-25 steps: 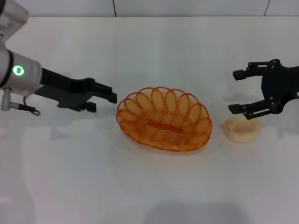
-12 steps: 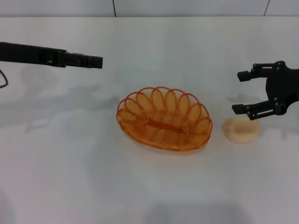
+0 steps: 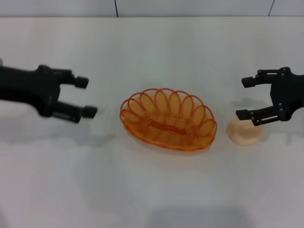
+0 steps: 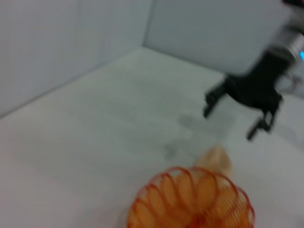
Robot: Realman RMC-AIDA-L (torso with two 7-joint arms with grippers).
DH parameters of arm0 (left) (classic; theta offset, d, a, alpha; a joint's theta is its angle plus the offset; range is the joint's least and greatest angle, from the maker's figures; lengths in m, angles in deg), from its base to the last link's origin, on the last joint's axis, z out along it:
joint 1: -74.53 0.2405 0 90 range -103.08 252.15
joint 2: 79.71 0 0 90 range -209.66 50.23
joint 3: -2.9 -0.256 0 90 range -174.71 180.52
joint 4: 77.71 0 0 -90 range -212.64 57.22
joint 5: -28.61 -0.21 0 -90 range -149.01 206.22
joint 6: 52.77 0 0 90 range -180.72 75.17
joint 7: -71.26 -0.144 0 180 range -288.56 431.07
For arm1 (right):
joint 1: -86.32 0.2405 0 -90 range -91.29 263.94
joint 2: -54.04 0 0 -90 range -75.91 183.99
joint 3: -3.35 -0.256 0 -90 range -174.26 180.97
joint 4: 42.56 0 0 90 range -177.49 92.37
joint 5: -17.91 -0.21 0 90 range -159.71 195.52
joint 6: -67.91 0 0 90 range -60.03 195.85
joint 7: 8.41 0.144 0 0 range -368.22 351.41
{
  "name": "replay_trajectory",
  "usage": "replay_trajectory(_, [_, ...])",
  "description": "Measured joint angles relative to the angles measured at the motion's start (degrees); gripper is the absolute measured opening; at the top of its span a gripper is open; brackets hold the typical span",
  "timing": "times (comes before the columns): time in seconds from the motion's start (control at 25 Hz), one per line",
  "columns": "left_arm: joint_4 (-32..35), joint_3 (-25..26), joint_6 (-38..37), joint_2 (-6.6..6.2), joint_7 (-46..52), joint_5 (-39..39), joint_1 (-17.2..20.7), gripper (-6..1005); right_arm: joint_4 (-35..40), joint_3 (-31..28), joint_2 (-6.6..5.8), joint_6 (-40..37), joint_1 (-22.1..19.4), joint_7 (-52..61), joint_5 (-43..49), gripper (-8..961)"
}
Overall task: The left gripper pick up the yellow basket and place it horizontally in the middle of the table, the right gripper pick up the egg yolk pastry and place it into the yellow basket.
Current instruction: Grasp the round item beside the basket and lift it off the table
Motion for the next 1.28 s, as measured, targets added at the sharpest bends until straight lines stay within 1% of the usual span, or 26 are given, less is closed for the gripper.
replay_trajectory(0.16, [0.34, 0.33, -1.48, -0.52, -5.79, -0.55, 2.16, 892, -0.17, 0.03, 0.01, 0.41, -0.01, 0.82, -0.04, 870])
replay_trajectory(0.24, [0.41, 0.41, -1.90, -0.51, -9.06, -0.31, 3.53, 892, -0.30, 0.00, 0.00, 0.66, -0.01, 1.05, -0.05, 870])
replay_trajectory(0.36, [0.45, 0.55, -2.11, 0.07, -14.47, 0.34, 6.29, 892, -0.80, -0.05, -0.07, 0.44, 0.10, 1.44, -0.07, 870])
replay_trajectory(0.4, [0.45, 0.55, -2.11, 0.07, -14.47, 0.34, 6.29, 892, -0.83, -0.05, -0.13, 0.21, 0.19, 1.76, -0.07, 870])
replay_trajectory(0.48, [0.39, 1.30, -2.29, 0.82, -19.66, 1.60, 8.79, 892, -0.73, -0.02, -0.30, -0.98, 0.41, 2.53, -0.07, 870])
replay_trajectory(0.52, [0.39, 1.30, -2.29, 0.82, -19.66, 1.60, 8.79, 892, -0.39, -0.03, -0.45, -1.91, 0.53, 3.06, -0.08, 870])
replay_trajectory(0.56, [0.25, 2.94, -2.43, 1.89, -24.23, 2.57, 11.29, 892, -0.18, -0.05, -0.53, -2.32, 0.54, 3.31, -0.08, 870])
replay_trajectory(0.68, [0.73, 3.42, -2.63, 2.74, -25.75, 2.64, 12.44, 892, 1.52, -0.03, -1.18, -3.93, 0.60, 5.60, 0.30, 869])
replay_trajectory(0.76, [1.11, 3.46, -2.86, 3.23, -26.80, 2.76, 13.03, 892, 3.32, 0.37, -1.83, -4.39, 0.65, 8.34, 1.13, 869])
replay_trajectory(0.84, [1.29, 3.44, -2.87, 3.62, -27.33, 2.76, 13.29, 892, 5.63, 0.72, -2.22, -4.43, 1.29, 12.37, 4.28, 870])
replay_trajectory(1.0, [1.36, 3.38, -2.59, 4.15, -27.74, 2.43, 13.36, 892, 6.98, 1.15, -2.05, -4.36, 3.65, 16.37, 10.47, 870])
replay_trajectory(1.08, [1.36, 3.20, -2.54, 4.21, -27.81, 2.35, 13.38, 892, 7.08, 2.70, -1.91, -4.21, 6.09, 19.52, 15.22, 870])
replay_trajectory(1.28, [1.37, 3.12, -2.51, 4.08, -27.18, 2.17, 12.78, 892, 7.10, 7.69, -1.93, -4.30, 10.55, 25.38, 22.11, 870])
